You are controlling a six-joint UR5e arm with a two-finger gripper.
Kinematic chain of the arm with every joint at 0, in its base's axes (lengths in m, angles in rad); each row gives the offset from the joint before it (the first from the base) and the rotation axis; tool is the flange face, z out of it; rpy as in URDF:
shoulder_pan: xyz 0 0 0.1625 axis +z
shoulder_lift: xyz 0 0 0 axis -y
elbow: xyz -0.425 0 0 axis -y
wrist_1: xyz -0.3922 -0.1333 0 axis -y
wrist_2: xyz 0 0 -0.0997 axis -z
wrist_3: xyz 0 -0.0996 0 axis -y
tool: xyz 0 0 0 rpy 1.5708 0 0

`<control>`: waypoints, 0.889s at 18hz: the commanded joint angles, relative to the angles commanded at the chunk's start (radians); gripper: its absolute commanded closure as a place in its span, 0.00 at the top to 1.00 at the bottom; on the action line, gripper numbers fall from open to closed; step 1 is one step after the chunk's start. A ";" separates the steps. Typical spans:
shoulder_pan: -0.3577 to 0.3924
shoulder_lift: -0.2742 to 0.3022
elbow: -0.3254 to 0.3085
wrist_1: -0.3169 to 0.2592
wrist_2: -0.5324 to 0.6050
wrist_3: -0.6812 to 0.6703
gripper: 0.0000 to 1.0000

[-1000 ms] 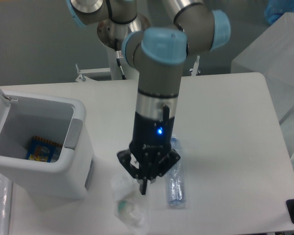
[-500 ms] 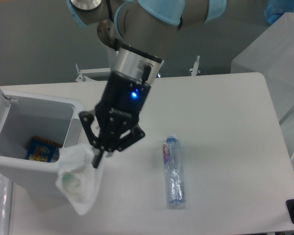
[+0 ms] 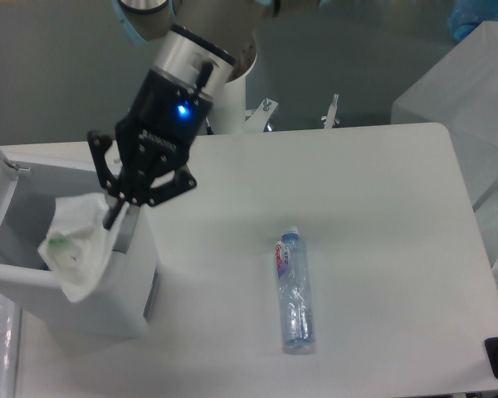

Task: Place the trash in the trash can
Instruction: 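Carry the bag over the white bin and open the gripper, then move the open gripper over the clear water bottle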

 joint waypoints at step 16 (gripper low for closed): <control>-0.029 -0.009 -0.034 0.002 0.008 0.063 0.91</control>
